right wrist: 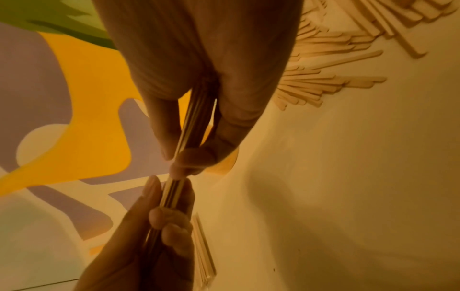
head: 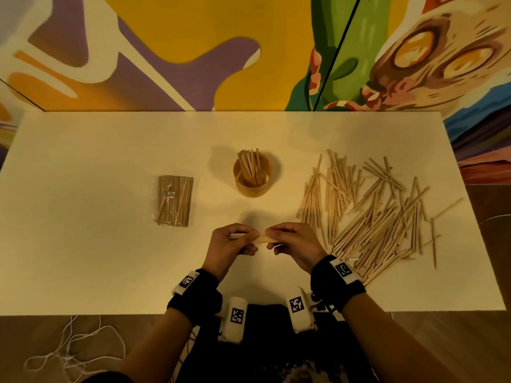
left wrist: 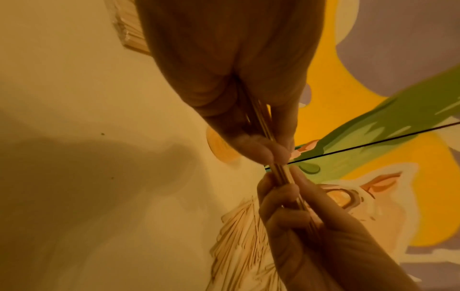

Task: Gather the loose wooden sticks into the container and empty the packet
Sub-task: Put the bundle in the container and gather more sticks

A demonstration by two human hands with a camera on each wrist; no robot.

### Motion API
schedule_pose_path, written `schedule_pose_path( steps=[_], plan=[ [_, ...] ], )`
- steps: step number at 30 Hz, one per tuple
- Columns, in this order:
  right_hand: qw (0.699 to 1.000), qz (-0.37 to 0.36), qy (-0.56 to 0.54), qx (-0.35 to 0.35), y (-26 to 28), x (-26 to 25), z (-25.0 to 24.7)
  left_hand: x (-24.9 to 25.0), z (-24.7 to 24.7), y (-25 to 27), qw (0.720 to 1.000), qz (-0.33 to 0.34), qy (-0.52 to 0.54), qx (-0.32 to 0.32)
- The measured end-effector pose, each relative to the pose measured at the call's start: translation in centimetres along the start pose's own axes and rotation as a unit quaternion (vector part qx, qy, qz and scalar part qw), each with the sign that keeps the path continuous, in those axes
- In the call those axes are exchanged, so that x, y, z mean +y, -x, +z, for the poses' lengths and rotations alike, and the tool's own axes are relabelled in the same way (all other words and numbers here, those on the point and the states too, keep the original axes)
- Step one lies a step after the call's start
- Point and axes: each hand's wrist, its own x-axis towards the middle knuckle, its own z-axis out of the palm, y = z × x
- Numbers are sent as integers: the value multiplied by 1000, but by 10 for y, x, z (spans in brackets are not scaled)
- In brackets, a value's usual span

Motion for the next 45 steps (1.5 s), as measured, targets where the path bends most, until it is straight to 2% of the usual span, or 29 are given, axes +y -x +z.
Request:
schedule_pose_path(
  steps=[6,12,17,24,34,37,40,45],
  plan=[
    [1000,-17,-5,13,0,0,-2,1,-4,-2,998,-26,24,-44],
    [1000,-25,-7,-14,2,1,0,1,-9,-4,999,-17,25,-44],
    [999,-27,-20,-10,-1,-1,-2,6,-12,-3,997,-4,15,-80],
    [999,-15,-17,-34,-2,-4,2,6,-13,-7,998,-1,9,-63],
    [999,-32,-42,-13,-5,-4,3,14,-12,-15,998,-4,-8,-69],
    [997,-35,-72,7,-7,-5,2,26,-13,-24,996,4,-31,-83],
    [989,-39,-127,66,-11,-8,-7,52,-18,-44,994,23,-69,-86],
    [982,-32,-147,119,-9,-13,-43,117,-33,-93,974,106,-190,-63]
  ],
)
